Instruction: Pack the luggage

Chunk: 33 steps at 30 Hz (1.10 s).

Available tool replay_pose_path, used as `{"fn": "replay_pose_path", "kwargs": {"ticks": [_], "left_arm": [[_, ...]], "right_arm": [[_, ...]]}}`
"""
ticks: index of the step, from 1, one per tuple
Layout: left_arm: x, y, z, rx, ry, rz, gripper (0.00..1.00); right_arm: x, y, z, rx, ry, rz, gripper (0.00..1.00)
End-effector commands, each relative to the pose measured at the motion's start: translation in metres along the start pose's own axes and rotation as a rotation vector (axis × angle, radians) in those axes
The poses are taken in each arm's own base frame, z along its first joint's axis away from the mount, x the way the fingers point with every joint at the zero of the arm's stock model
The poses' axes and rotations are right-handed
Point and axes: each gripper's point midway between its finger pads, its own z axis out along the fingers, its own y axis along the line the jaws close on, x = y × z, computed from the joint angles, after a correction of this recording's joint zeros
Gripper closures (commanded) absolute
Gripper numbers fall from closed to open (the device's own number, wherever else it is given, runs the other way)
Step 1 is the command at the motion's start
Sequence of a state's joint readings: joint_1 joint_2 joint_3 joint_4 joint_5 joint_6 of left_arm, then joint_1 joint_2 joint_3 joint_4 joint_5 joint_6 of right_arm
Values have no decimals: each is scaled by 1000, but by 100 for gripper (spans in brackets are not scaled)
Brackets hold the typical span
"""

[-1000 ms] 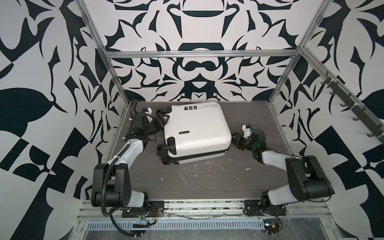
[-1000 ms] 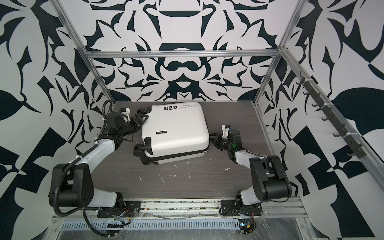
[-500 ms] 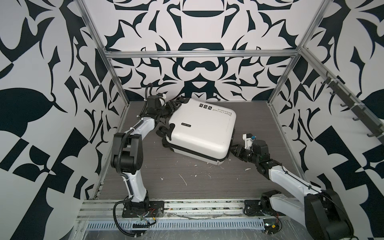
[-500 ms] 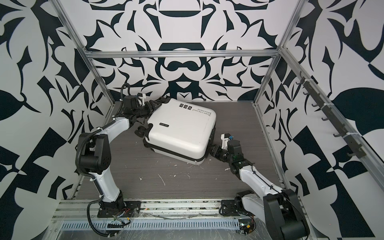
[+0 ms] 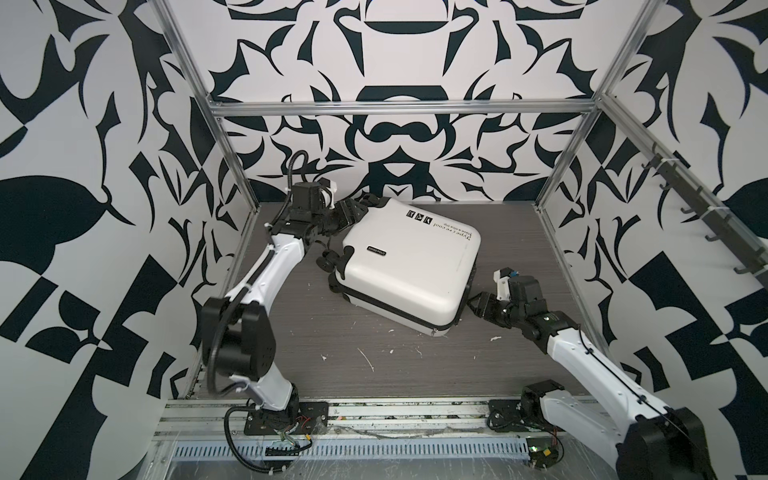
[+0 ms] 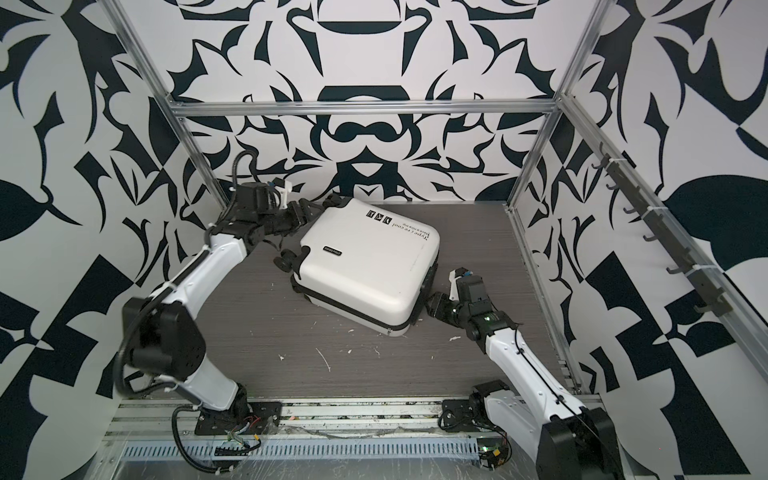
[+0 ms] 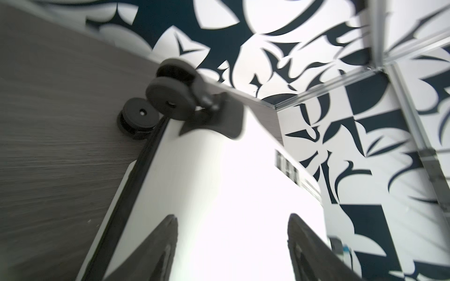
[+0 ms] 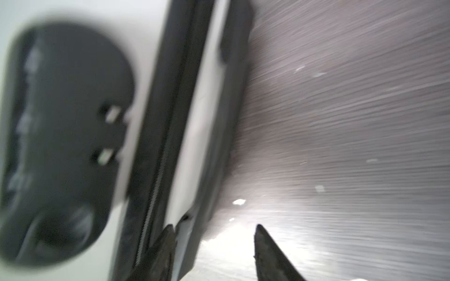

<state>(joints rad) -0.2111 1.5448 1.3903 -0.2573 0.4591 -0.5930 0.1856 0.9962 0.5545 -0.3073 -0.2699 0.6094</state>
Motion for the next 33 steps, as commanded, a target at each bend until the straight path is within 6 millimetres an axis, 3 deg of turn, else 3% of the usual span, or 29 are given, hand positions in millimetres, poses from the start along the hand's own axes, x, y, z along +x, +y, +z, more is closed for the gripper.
{"fn": "replay_pose_path", "kwargs": {"ticks": [1, 6, 9, 13, 18, 22, 27, 33], "left_arm": [[36, 4, -39, -80, 57, 64, 26], [83, 4, -95, -122, 48, 52, 26], [113, 9, -115, -136, 57, 22, 26], [155, 27, -126, -169, 110, -37, 28], [188, 47, -116, -151, 130, -135, 29], [189, 57, -99, -148, 134, -158, 29], [172, 64, -75, -146, 108, -157, 29], [153, 68, -50, -138, 103, -152, 29]], "right_arm": [[-28, -14, -5, 86, -45, 18, 44], [-81, -21, -2, 63, -119, 149, 43], [-114, -29, 2, 21, -160, 255, 43], [-151, -29, 15, -90, -182, 357, 44], [-182, -13, 37, -217, -164, 383, 46], [-200, -3, 49, -269, -141, 372, 46], [-213, 13, 59, -323, -106, 311, 46], [-198, 44, 84, -396, 8, 183, 48]]}}
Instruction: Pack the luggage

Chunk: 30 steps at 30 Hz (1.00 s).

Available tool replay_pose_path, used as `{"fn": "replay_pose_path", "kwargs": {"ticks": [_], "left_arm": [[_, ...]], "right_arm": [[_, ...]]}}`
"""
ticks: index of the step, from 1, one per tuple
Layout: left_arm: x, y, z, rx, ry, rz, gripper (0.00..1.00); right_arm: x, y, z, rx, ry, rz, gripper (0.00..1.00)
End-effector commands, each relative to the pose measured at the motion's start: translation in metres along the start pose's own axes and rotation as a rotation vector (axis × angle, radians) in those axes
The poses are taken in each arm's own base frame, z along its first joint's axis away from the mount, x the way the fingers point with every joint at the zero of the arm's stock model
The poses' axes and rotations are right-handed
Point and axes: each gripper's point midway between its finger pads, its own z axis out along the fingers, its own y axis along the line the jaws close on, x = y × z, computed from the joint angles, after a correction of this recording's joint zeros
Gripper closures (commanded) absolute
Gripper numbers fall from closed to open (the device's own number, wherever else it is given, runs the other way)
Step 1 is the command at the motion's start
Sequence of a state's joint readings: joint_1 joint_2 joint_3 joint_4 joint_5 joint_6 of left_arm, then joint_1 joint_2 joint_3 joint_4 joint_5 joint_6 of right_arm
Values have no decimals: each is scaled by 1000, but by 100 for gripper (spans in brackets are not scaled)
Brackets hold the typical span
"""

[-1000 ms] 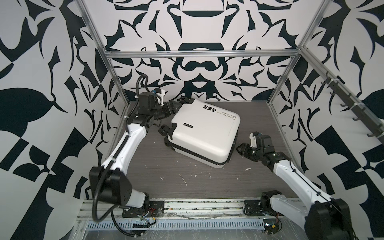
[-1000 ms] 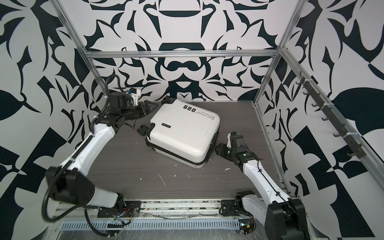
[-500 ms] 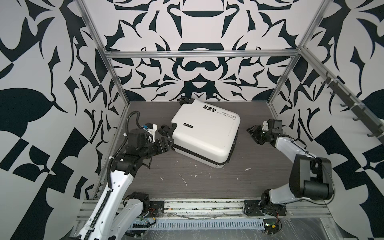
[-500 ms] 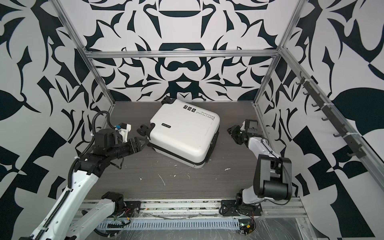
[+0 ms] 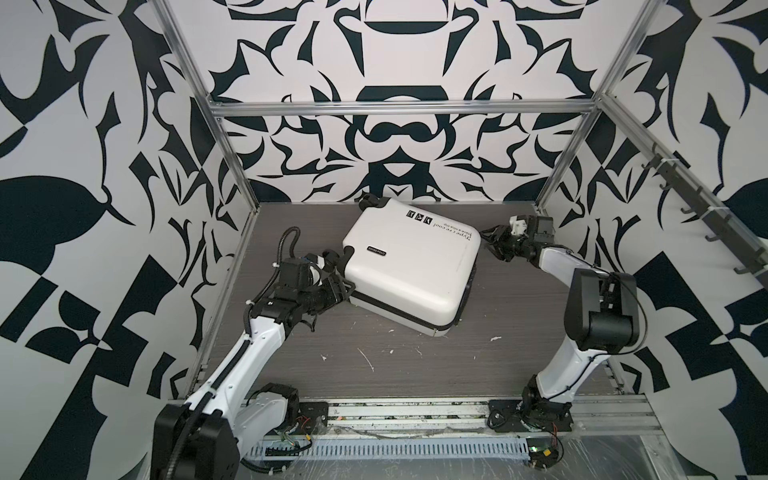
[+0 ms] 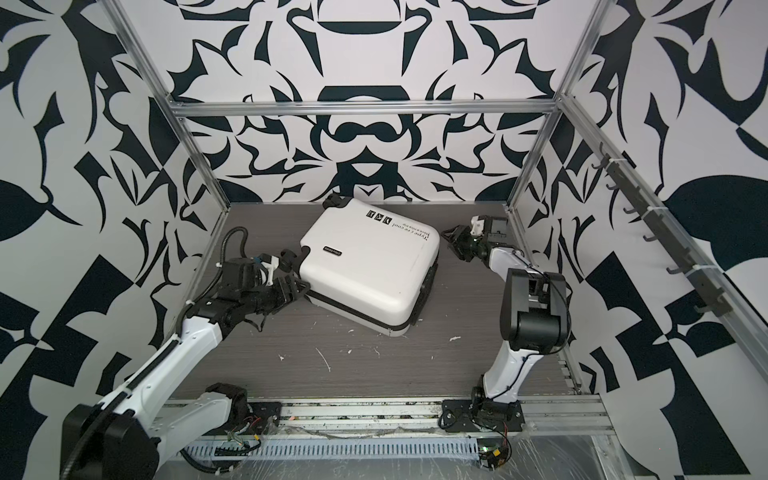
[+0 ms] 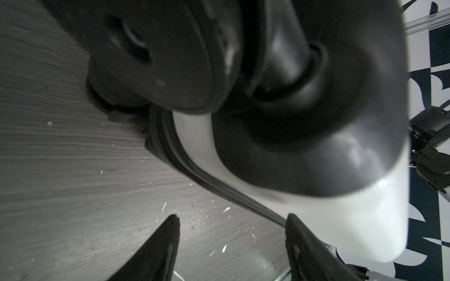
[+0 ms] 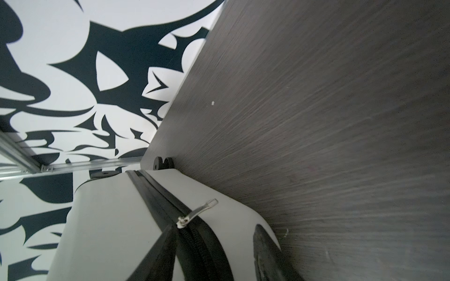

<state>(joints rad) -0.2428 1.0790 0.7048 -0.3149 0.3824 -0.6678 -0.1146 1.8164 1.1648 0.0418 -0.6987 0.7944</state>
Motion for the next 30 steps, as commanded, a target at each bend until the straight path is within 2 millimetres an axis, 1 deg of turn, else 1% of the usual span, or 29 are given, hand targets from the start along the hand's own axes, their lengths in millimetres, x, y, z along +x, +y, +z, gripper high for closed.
{"fn": "replay_pose_path", "kwargs": {"ticks": [1, 4, 7, 8, 11, 14, 17, 21, 25, 27, 30], "left_arm": [[-29, -21, 3, 55, -74, 42, 28], [-40, -21, 13, 45, -82, 55, 28], [-52, -24, 23, 44, -76, 71, 29], [-54, -22, 32, 37, -60, 71, 29], [-67, -25, 45, 38, -47, 83, 29], [-76, -33, 59, 58, -22, 86, 29], [-81, -44, 74, 68, -2, 112, 29], [-81, -64, 96, 94, 37, 147, 29], [-72, -87, 115, 122, 70, 193, 29], [-68, -94, 118, 132, 75, 205, 29], [-63, -95, 115, 140, 75, 208, 29]], "right_arm": [[18, 32, 12, -92, 90, -129, 48], [32, 37, 20, -119, 130, -170, 49], [40, 37, 17, -134, 134, -186, 50], [44, 36, 15, -133, 133, -186, 50], [52, 31, 7, -122, 125, -195, 50], [56, 22, -5, -102, 104, -185, 51], [58, 10, -20, -81, 79, -165, 51], [58, -5, -40, -43, 43, -144, 51], [57, -16, -59, 12, 17, -137, 51], [56, -19, -67, 53, 12, -140, 50], [55, -30, -79, 146, -2, -126, 48]]}}
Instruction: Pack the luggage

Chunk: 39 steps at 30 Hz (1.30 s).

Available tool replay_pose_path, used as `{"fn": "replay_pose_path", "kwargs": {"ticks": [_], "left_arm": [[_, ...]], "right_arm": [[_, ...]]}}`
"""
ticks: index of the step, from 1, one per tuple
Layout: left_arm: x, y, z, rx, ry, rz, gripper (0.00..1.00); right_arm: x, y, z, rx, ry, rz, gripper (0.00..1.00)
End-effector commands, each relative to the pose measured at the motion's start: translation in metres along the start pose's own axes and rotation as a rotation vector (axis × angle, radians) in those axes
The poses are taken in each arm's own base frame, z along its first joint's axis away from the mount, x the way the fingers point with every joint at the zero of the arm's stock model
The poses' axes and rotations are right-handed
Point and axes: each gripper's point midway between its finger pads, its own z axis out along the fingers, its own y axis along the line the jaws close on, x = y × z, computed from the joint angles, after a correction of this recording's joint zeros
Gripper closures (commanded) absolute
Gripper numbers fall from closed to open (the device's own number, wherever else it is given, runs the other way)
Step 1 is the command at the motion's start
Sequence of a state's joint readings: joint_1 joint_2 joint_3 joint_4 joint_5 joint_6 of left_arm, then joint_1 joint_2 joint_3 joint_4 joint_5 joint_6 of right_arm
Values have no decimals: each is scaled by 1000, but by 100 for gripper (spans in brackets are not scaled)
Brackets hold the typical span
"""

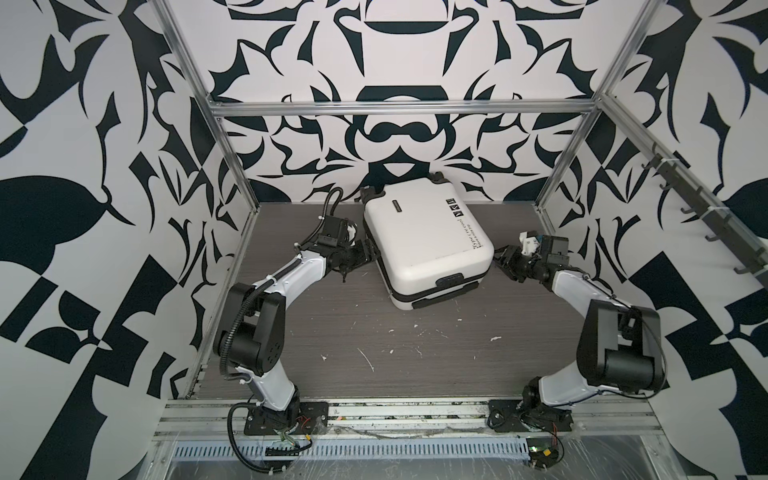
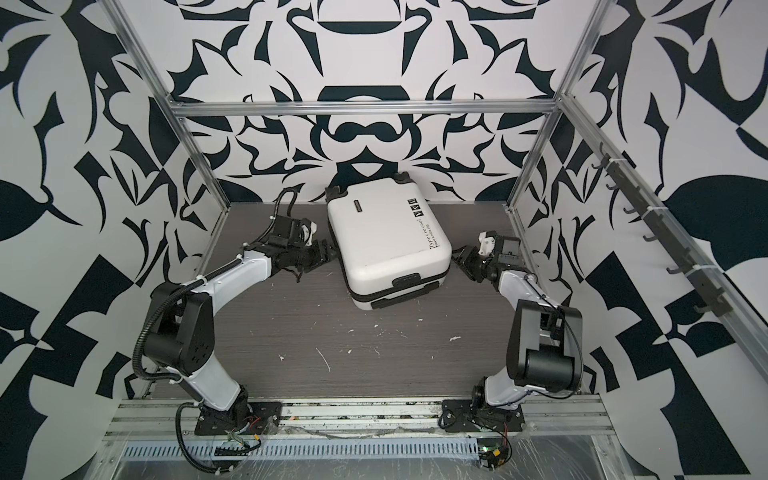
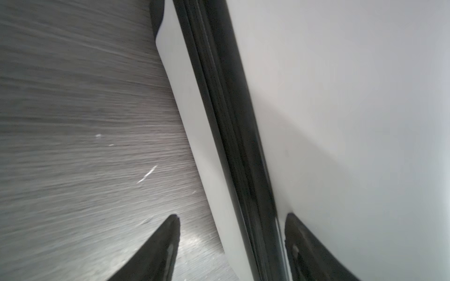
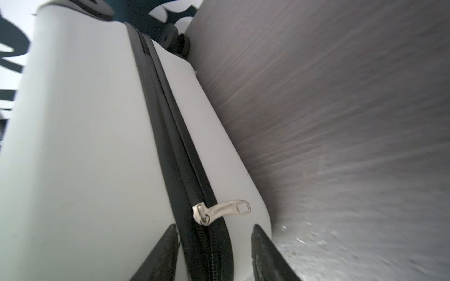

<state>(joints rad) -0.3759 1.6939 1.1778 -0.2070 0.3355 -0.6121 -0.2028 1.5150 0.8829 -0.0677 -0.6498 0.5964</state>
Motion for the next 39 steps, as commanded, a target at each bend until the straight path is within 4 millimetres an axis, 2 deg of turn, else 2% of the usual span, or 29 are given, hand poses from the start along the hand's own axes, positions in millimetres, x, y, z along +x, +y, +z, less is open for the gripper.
{"fn": "replay_pose_path", "kwargs": {"ticks": [1, 9, 12, 14, 17, 22, 25, 27, 31, 37, 39], "left_arm": [[0, -42, -6, 140, -19, 88, 29], [33, -16, -47, 68, -48, 166, 28], [51, -4, -63, 91, -65, 191, 28], [65, -7, -75, 143, -96, 250, 27], [83, -2, -79, 193, -159, 297, 27], [106, 3, -68, 279, -304, 371, 28], [118, -2, -55, 323, -297, 432, 31], [124, -6, -43, 363, -263, 458, 37], [123, -14, -34, 439, -300, 513, 43], [120, -23, -22, 497, -299, 588, 61], [117, -23, -17, 489, -304, 604, 61]], "right_arm": [[12, 1, -16, 68, 42, -23, 48], [36, -36, -45, 232, -12, 18, 48], [48, -38, -59, 250, -36, 7, 47], [56, -35, -68, 245, -47, -10, 47], [67, -27, -79, 223, -52, -33, 48], [85, -3, -90, 149, -49, -95, 48], [97, 9, -91, 153, -34, -161, 48], [106, 16, -89, 165, -15, -209, 48], [118, 24, -83, 166, 15, -248, 49], [125, 23, -77, 166, 35, -246, 50], [126, 22, -77, 166, 39, -247, 50]]}}
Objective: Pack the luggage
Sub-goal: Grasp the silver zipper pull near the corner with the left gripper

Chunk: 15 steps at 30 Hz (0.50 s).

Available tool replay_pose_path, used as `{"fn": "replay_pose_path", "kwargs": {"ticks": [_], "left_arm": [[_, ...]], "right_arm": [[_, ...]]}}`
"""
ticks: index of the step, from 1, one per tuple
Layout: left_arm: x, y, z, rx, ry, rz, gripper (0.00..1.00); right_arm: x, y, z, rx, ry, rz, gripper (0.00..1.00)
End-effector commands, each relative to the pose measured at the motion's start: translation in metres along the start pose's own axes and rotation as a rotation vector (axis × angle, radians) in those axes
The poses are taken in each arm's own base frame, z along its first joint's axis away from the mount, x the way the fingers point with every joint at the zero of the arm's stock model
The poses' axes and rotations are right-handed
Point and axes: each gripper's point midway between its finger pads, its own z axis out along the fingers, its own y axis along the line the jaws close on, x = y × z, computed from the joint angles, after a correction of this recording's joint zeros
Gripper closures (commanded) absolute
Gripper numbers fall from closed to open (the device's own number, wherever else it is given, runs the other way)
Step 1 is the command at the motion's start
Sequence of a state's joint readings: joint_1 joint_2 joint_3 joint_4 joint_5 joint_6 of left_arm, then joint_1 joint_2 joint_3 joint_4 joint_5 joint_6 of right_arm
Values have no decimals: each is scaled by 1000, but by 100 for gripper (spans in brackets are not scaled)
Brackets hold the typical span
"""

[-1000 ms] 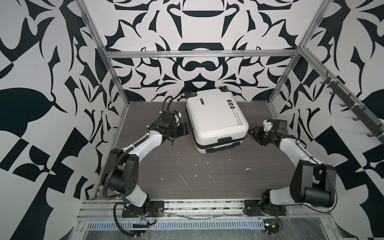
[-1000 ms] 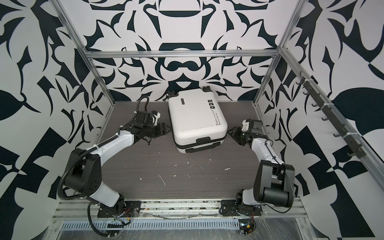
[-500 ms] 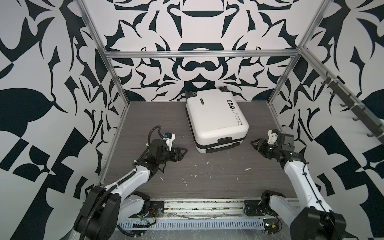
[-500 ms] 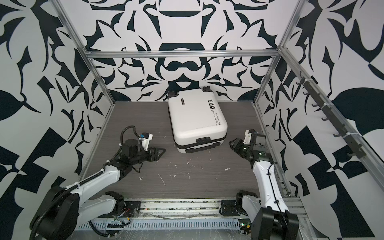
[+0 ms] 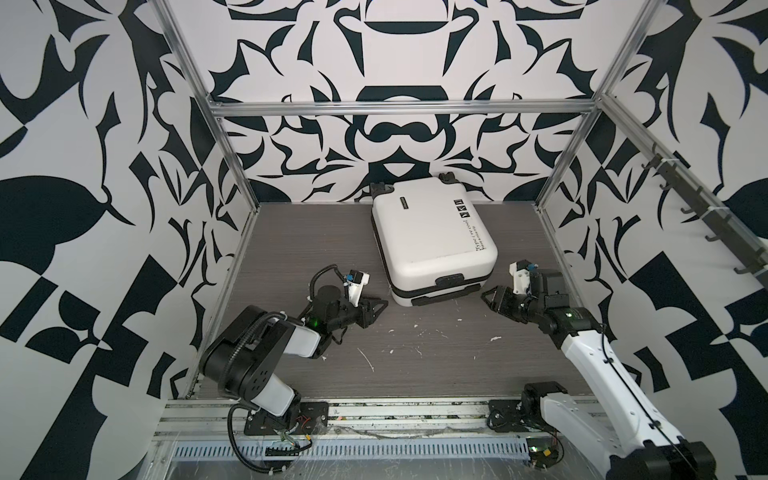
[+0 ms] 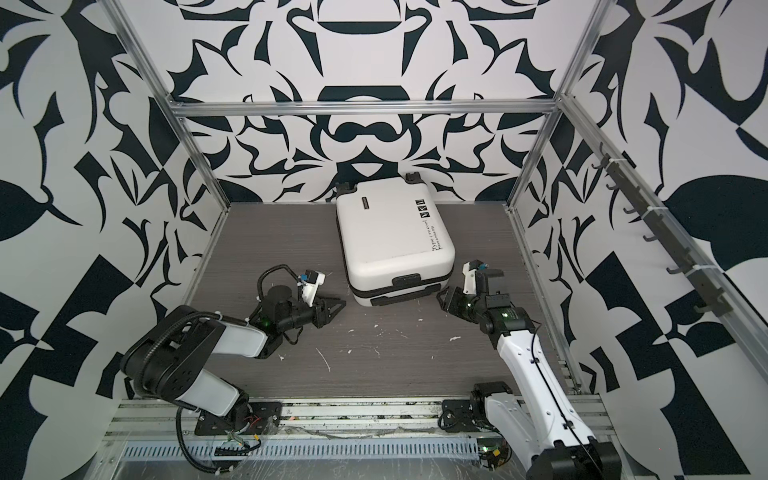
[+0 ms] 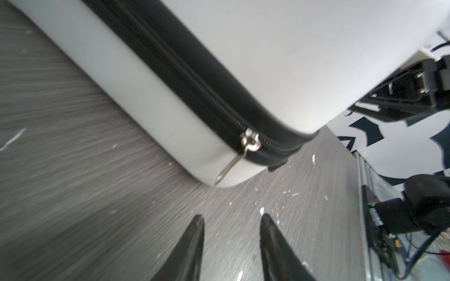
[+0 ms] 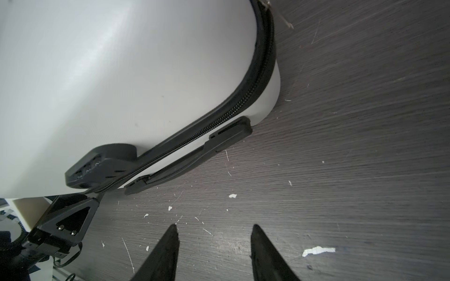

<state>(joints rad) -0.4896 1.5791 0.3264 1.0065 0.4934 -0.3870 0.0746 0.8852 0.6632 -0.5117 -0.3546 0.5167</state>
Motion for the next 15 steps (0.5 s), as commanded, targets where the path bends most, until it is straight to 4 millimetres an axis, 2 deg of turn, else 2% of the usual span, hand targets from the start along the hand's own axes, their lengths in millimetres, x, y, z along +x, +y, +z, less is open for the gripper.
{"fn": "replay_pose_path", "kwargs": {"ticks": [1, 8, 15], "left_arm": [[-25, -13, 7, 66, -77, 118, 60], [-24, -11, 16, 56, -58, 203, 59], [-21, -5, 25, 31, -34, 230, 65]], "right_arm": [[-2, -1, 1, 11, -13, -5, 50], [-4, 1, 2, 2, -12, -5, 50], [-6, 4, 3, -5, -11, -1, 51]]}}
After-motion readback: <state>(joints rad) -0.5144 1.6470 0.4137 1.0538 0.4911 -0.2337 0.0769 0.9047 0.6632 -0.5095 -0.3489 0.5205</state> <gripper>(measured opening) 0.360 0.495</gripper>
